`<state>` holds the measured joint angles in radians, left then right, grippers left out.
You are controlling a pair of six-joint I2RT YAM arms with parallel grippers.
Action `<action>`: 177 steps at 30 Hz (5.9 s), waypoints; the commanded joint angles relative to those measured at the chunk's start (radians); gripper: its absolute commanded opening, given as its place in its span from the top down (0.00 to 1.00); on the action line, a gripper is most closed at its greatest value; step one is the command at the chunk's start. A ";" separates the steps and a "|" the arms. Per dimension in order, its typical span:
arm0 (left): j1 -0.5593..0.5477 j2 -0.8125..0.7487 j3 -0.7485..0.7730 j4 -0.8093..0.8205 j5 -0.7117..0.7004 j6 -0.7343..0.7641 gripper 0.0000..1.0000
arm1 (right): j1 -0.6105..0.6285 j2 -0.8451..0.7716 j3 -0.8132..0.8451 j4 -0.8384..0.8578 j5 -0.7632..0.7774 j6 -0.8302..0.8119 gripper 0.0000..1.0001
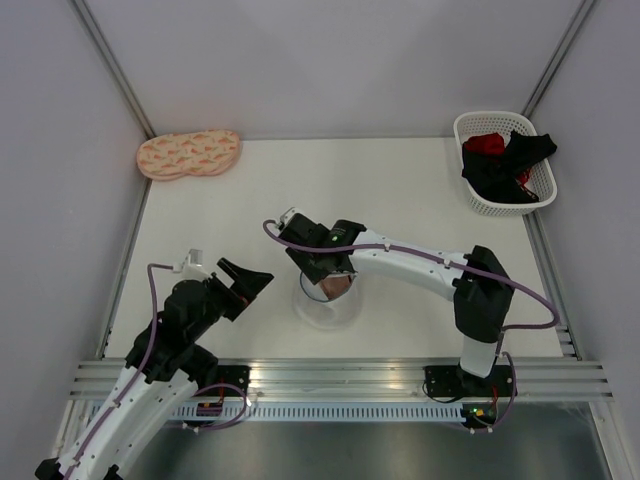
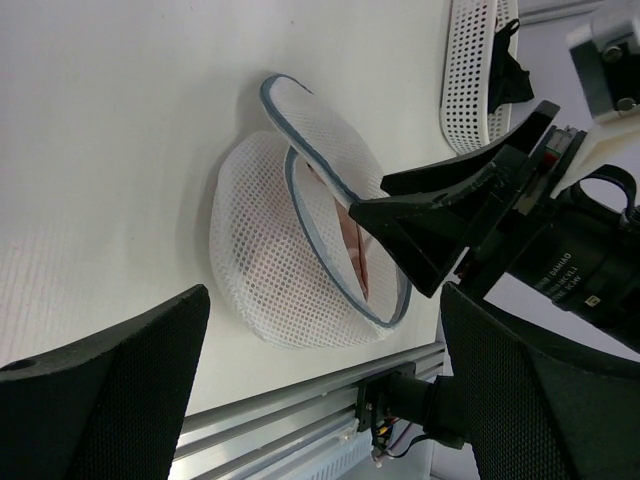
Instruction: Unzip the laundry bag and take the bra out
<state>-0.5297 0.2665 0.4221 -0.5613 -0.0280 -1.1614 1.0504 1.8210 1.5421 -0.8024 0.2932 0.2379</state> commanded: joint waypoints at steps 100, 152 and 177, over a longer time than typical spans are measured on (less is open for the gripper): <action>0.000 0.772 0.080 0.356 0.129 0.335 0.98 | 0.082 -0.720 -0.674 0.545 0.129 0.440 0.52; 0.000 0.740 -0.002 0.436 0.168 0.269 0.98 | -0.039 -0.373 -0.563 0.937 -0.659 0.334 0.99; 0.000 0.666 -0.006 0.390 0.169 0.266 0.98 | -0.125 -0.637 -0.323 0.715 0.573 0.158 0.99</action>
<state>-0.5297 0.9657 0.4004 -0.1631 0.1364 -0.8730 0.9592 1.1820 1.1320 -0.0334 0.7200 0.4820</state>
